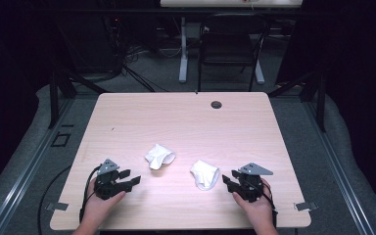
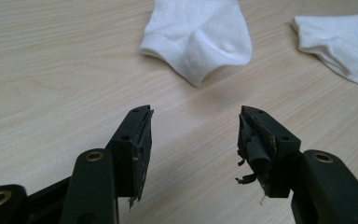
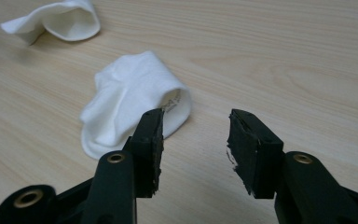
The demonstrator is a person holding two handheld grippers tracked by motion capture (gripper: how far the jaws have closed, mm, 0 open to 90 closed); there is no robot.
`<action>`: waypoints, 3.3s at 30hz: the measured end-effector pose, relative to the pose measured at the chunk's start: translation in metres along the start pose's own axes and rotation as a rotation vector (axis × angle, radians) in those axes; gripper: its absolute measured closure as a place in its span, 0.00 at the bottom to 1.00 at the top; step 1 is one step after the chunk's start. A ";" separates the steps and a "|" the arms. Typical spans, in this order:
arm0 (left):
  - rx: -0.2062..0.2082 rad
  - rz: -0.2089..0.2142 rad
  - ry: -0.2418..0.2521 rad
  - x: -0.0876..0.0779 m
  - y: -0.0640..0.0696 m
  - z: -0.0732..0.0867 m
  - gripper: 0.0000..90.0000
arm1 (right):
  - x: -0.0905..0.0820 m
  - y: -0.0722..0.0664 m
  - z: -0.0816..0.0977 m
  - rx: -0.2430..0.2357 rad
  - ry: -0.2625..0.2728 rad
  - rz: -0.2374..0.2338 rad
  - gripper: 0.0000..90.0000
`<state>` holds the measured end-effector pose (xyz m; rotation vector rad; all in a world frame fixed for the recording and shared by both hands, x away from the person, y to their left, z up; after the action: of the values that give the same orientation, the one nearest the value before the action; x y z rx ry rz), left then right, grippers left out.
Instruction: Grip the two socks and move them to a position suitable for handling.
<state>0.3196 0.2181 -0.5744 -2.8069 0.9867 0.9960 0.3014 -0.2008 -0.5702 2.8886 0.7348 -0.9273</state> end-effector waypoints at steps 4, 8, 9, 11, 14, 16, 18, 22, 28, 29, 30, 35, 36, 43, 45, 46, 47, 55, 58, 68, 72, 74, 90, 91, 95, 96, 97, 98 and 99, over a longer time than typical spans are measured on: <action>0.017 0.006 -0.004 0.002 0.002 -0.001 0.50 | -0.002 0.003 0.000 0.011 0.004 0.004 0.62; 0.028 -0.004 -0.020 0.004 0.001 0.000 0.49 | -0.003 0.005 -0.001 0.014 0.006 0.007 0.64; 0.023 -0.004 -0.020 0.003 0.001 0.000 0.49 | -0.002 0.004 -0.001 0.020 0.008 0.006 0.65; 0.019 -0.001 -0.014 0.003 0.001 0.000 0.49 | -0.003 0.005 0.000 0.016 -0.006 0.006 0.73; 0.019 -0.004 -0.010 0.001 0.002 0.000 0.49 | -0.004 0.005 0.000 0.016 -0.020 0.010 0.79; 0.021 -0.004 -0.003 0.001 0.001 0.000 0.49 | -0.003 0.005 -0.001 0.013 -0.030 0.015 0.82; 0.018 -0.007 -0.001 0.001 0.001 0.000 0.49 | -0.002 0.005 -0.001 0.006 -0.041 0.016 0.86; 0.018 -0.008 -0.006 0.000 0.001 0.000 0.49 | 0.001 0.001 -0.004 -0.010 -0.051 0.013 0.91; 0.020 -0.002 -0.011 0.001 0.003 0.000 0.50 | 0.005 -0.005 -0.013 -0.043 -0.059 -0.007 0.96; 0.027 -0.004 -0.016 0.001 0.004 0.000 0.50 | 0.005 -0.005 -0.015 -0.047 -0.061 -0.008 0.96; 0.029 0.002 -0.012 0.002 0.005 0.000 0.50 | 0.005 -0.006 -0.017 -0.048 -0.063 -0.013 0.97; 0.039 0.006 -0.016 0.002 0.007 0.000 0.50 | 0.008 -0.012 -0.025 -0.080 -0.087 -0.038 1.00; 0.036 0.006 -0.013 0.002 0.007 0.000 0.50 | 0.011 -0.013 -0.026 -0.089 -0.090 -0.042 1.00; 0.027 0.005 -0.009 0.002 0.006 0.000 0.50 | 0.026 -0.024 -0.031 -0.132 -0.103 -0.052 1.00; 0.028 0.005 -0.015 0.002 0.006 0.000 0.50 | 0.030 -0.026 -0.033 -0.140 -0.113 -0.057 1.00; 0.027 0.005 -0.014 0.002 0.006 0.001 0.50 | 0.032 -0.026 -0.034 -0.136 -0.112 -0.059 1.00; 0.027 0.006 -0.014 0.002 0.007 0.001 0.50 | 0.035 -0.027 -0.034 -0.139 -0.113 -0.058 1.00; 0.029 0.008 -0.014 0.003 0.007 0.001 0.50 | 0.049 -0.031 -0.036 -0.147 -0.130 -0.043 1.00; 0.032 0.010 -0.013 0.003 0.007 0.000 0.50 | 0.053 -0.032 -0.035 -0.157 -0.139 -0.028 1.00; 0.034 0.007 -0.008 0.002 0.009 0.000 0.50 | 0.060 -0.027 -0.024 -0.136 -0.205 -0.020 1.00; 0.041 0.016 -0.004 0.003 0.011 0.000 0.50 | 0.060 -0.030 -0.022 -0.130 -0.208 -0.017 0.99; 0.042 0.016 -0.002 0.002 0.012 0.000 0.50 | 0.059 -0.032 -0.020 -0.128 -0.217 -0.015 0.99; 0.059 0.027 -0.013 0.003 0.019 0.001 0.50 | 0.050 -0.058 -0.009 -0.058 -0.242 -0.047 0.93; 0.060 0.025 -0.010 0.004 0.019 0.001 0.50 | 0.049 -0.060 -0.009 -0.065 -0.248 -0.046 0.93; 0.062 0.022 -0.016 0.004 0.021 0.002 0.50 | 0.049 -0.070 -0.007 -0.069 -0.248 -0.058 0.92; 0.061 0.028 -0.012 0.005 0.022 0.002 0.50 | 0.047 -0.075 -0.005 -0.083 -0.256 -0.062 0.92; 0.063 0.028 -0.014 0.005 0.023 0.002 0.50 | 0.047 -0.078 -0.005 -0.086 -0.255 -0.063 0.92; 0.066 0.029 -0.014 0.005 0.024 0.002 0.50 | 0.047 -0.080 -0.004 -0.090 -0.254 -0.064 0.91; 0.072 0.032 -0.016 0.005 0.024 0.002 0.50 | 0.046 -0.083 -0.003 -0.093 -0.254 -0.071 0.91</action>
<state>0.3083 0.1963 -0.5739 -2.7294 1.0475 0.9641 0.2993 -0.1064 -0.5831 2.6138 0.8362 -1.2043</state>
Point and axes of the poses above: each handheld gripper's, and its own axes: x roughly forward along the jaws, z roughly out of its underside, y roughly to its right, the point moved 2 cm from there along x, roughly forward along the jaws, and after that the axes turned 3 degrees about y, right-handed, at the moved point
